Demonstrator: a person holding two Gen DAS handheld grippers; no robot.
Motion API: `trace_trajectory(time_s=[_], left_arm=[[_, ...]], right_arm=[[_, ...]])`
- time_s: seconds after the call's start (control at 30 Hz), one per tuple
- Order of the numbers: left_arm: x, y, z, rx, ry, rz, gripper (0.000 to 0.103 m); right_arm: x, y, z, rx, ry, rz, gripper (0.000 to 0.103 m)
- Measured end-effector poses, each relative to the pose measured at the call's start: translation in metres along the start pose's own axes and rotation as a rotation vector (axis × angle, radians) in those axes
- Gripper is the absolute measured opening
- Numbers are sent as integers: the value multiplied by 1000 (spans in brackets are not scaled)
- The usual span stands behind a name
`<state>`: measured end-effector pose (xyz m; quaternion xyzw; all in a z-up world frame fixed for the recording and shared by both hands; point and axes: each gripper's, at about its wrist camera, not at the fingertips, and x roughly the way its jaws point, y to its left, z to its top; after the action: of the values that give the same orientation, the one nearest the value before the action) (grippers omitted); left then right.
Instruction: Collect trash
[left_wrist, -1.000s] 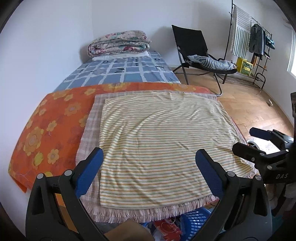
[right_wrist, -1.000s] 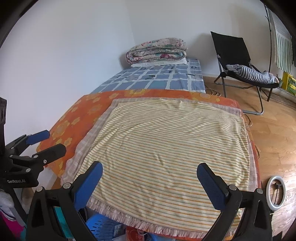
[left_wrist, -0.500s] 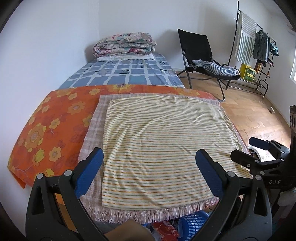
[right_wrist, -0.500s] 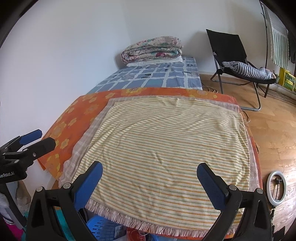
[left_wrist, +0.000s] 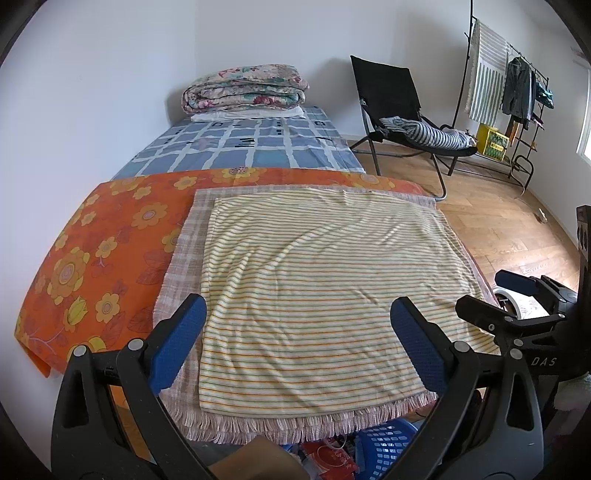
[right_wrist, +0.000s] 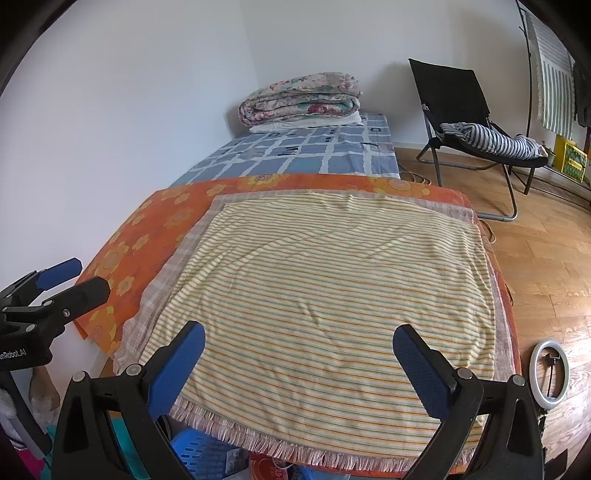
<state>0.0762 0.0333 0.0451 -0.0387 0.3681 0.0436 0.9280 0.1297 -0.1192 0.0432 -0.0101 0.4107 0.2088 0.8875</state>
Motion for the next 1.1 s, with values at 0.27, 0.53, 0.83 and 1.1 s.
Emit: trace_trajectory(time_s=[0.27,0.53,0.83,1.1], left_arm=[[0,0,0,1,1,3,101],[1,-1,1,2,-1,1,102],[0,-1,1,4,0,10,101],[0,2,0,2,-1,17,102]], right_arm=[[1,-1,-2,-1,5,-4,103],[2,-3,-3,-1,6,-4,103],[2,-3,-3,-1,5,-3,103],[2,-4,-6,-3,7,0,103]])
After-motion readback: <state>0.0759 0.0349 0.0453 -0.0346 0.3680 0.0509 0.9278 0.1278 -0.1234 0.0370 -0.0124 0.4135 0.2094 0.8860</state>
